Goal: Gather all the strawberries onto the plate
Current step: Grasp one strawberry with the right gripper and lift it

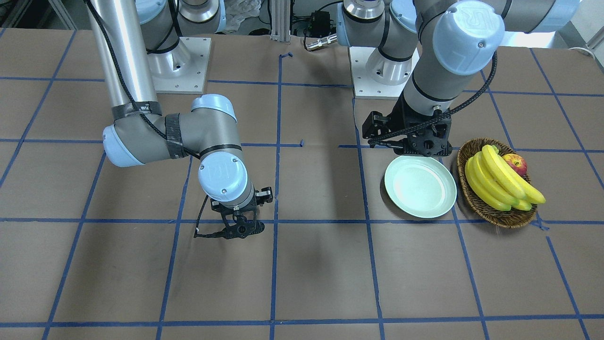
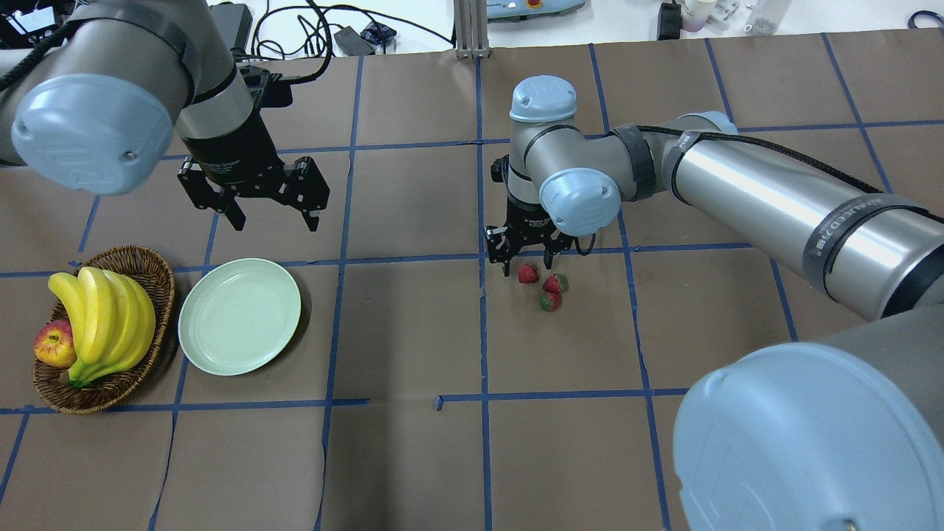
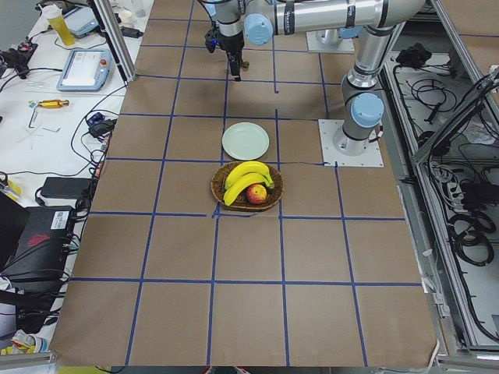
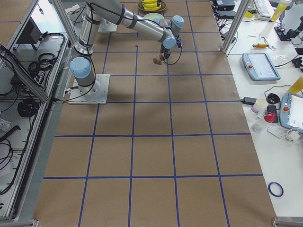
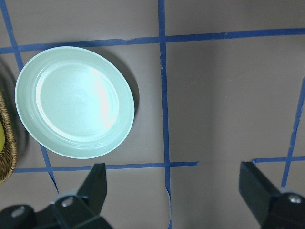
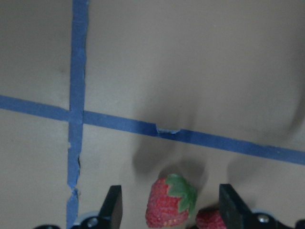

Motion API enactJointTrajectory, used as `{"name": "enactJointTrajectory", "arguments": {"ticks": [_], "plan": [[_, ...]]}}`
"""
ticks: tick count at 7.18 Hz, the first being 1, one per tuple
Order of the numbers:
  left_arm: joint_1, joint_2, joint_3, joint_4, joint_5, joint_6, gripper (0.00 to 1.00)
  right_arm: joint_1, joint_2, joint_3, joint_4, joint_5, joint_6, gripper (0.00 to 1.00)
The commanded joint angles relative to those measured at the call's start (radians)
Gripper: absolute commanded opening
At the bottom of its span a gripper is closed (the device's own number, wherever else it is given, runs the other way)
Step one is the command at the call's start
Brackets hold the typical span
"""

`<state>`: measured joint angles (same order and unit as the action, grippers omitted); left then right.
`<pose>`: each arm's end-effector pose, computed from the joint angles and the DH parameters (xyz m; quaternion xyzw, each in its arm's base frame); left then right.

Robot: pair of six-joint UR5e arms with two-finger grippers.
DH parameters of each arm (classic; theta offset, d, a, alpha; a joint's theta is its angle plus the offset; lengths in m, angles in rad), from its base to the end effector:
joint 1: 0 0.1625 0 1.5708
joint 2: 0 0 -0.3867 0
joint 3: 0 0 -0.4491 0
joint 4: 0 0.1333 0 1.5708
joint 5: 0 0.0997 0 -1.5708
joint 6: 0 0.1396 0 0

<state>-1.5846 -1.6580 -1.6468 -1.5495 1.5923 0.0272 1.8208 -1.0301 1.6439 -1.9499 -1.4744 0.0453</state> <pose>-0.1380 -0.5539 0.3225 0.0212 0.9972 0.0710 0.0103 0.2982 -0.5749 0.0770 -0.0957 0.9874 0.1227 0.0301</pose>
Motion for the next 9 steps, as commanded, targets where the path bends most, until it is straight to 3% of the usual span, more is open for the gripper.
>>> {"name": "enactJointTrajectory", "arguments": {"ticks": [1,3,5,6,9], "plan": [[0.0,0.0,-0.001,0.002,0.0,0.002,1.0,0.0,0.001,0.01,0.002,-0.001,-0.021,0.7],[0.0,0.0,0.001,0.002,0.0,0.003,1.0,0.0,0.01,0.008,-0.004,0.0,-0.025,0.58],[0.0,0.0,0.002,0.002,0.0,0.007,1.0,0.0,0.01,0.005,-0.006,0.005,-0.035,0.12],[0.0,0.001,0.002,0.014,0.002,0.007,1.0,0.0,0.008,0.005,-0.012,0.005,-0.035,0.0],[0.0,0.003,0.005,0.023,0.0,-0.004,1.0,0.0,-0.001,-0.003,-0.014,-0.006,-0.065,0.0]]}}
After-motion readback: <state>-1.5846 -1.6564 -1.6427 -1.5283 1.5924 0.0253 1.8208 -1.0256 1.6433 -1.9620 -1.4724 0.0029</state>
